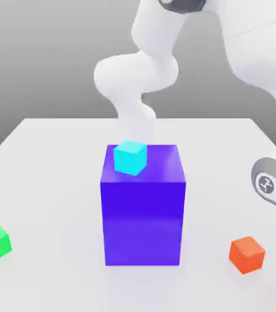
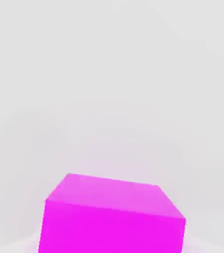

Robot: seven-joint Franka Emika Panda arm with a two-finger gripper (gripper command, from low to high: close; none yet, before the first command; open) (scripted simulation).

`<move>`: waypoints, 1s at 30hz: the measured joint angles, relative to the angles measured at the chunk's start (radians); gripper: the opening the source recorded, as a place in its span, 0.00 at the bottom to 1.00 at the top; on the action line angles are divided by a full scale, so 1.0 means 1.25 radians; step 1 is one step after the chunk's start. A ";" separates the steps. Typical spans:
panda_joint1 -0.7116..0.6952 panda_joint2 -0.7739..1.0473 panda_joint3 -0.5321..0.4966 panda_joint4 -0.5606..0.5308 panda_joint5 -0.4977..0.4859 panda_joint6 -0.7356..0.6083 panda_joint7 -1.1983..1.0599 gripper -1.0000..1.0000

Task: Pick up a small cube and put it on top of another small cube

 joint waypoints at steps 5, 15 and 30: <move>-0.072 -0.090 -0.038 -0.041 0.014 -0.054 -0.051 0.00; -0.294 -0.181 -0.189 -0.139 0.049 -0.056 -0.218 0.00; -0.656 -0.252 -0.425 -0.261 0.185 -0.010 -0.548 0.00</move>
